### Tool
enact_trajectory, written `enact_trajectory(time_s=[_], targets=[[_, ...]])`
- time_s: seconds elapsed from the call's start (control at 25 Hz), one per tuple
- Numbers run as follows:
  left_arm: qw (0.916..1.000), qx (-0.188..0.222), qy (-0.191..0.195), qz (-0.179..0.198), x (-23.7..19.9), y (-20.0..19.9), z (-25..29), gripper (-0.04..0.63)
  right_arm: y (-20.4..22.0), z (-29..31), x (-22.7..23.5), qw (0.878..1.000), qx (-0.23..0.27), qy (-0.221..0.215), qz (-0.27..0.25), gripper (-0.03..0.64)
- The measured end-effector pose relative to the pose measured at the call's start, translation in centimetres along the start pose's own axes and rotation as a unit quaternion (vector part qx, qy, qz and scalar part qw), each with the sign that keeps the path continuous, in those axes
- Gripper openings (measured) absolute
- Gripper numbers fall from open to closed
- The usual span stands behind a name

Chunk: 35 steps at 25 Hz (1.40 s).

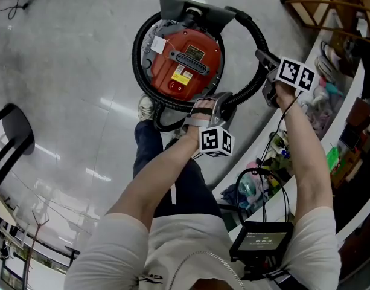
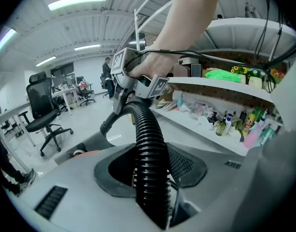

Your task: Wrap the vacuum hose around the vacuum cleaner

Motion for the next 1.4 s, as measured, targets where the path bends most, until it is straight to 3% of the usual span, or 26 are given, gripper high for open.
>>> enact_trajectory(time_s=[0.64,1.4], targets=[[0.9977,0.035,-0.049,-0.032,-3.1,-1.8,-0.8,0.17,-4.7,-0.7,-5.6,0.992,0.07,-0.07,-0.078,0.181],[0.9927,0.016,-0.089,-0.079,-5.3,1.8,-1.6,0.17,-5.2,6.1,-13.0,0.97,0.009,-0.174,-0.171,0.179]])
Point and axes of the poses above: the fingertips, and each gripper's own axes: z forward along the fingers, x to its right, y out of its underside, the point moved 8 cm from there along -z, backward along the fingers, and after that the axes turned 5 degrees about -y, right-handed, at the moved point
